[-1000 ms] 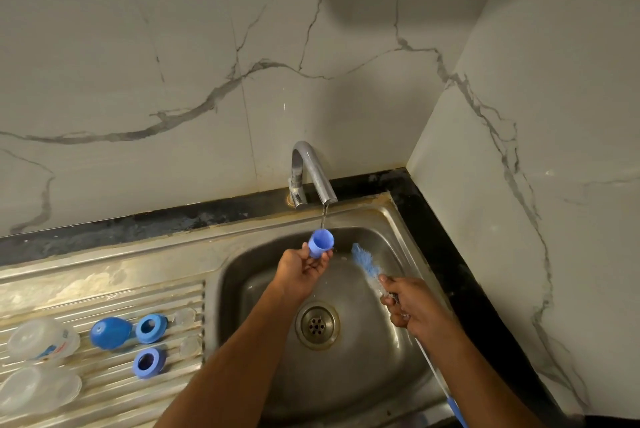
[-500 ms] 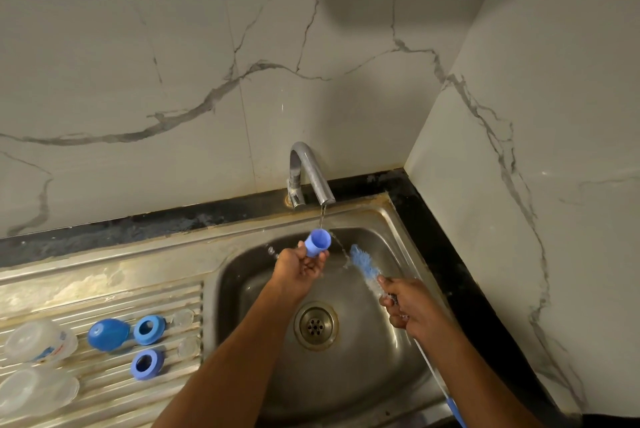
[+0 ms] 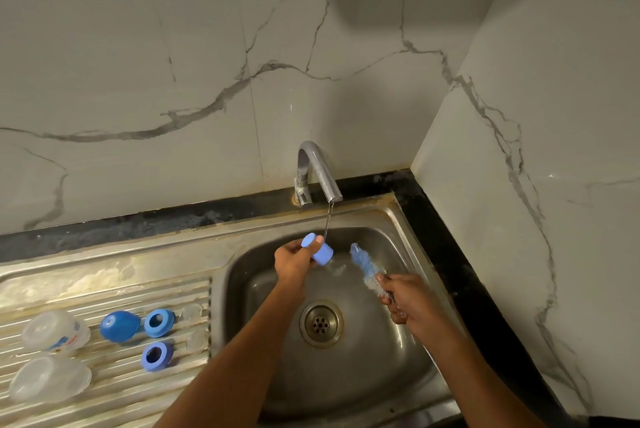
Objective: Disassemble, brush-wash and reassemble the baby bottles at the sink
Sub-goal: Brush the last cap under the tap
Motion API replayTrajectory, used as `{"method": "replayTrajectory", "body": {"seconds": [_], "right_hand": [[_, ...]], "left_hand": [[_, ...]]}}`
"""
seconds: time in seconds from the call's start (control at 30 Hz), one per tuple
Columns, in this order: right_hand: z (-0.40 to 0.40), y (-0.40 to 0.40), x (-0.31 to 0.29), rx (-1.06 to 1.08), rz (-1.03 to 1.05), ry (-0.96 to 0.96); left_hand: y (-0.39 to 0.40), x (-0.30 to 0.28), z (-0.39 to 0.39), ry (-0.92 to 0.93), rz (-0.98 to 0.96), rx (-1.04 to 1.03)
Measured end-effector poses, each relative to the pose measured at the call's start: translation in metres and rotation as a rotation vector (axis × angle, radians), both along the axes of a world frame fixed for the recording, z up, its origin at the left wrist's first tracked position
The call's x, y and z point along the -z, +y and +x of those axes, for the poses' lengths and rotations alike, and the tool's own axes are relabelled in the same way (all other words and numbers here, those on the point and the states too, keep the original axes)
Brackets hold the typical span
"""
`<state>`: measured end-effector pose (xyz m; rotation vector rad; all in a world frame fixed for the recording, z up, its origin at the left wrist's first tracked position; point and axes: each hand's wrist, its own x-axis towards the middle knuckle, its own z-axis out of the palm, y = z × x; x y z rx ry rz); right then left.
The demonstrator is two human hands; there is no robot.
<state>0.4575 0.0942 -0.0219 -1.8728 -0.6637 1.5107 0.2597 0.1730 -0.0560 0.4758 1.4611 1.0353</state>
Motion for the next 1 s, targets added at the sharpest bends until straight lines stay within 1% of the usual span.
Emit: {"method": "replayTrajectory", "body": {"seconds": [0.07,0.1,0.17,0.23,0.4,0.6,0.73,0.9,1.0], "right_hand": [[-0.005,0.002,0.003,-0.028,0.031,-0.047],[-0.008,0.002,0.004,-0.05,0.043,-0.081],[-0.015,0.003,0.004,-0.097,0.066,-0.129],[-0.021,0.003,0.002,-0.108,0.086,-0.119],[-0.029,0.0,-0.004,-0.134,0.111,-0.117],[-0.027,-0.005,-0.001,-0.135,0.13,-0.113],[-0.022,-0.009,0.001,-0.15,0.148,-0.169],[-0.017,-0.015,0.006,-0.126,0.23,-0.328],[-0.029,-0.016,0.012,-0.138,0.185,-0.353]], "left_hand": [[-0.005,0.001,-0.002,0.177,0.073,0.063],[-0.006,0.001,-0.003,0.235,0.102,0.083],[-0.009,-0.002,-0.006,0.301,0.163,0.1],[-0.011,-0.006,-0.009,0.341,0.199,0.103],[-0.018,-0.006,-0.017,0.393,0.264,0.114],[-0.033,0.006,-0.01,0.457,0.339,0.203],[-0.038,0.011,-0.003,0.449,0.346,0.22],[-0.044,0.01,-0.005,0.457,0.343,0.21],[-0.049,0.005,-0.015,0.469,0.37,0.181]]}}
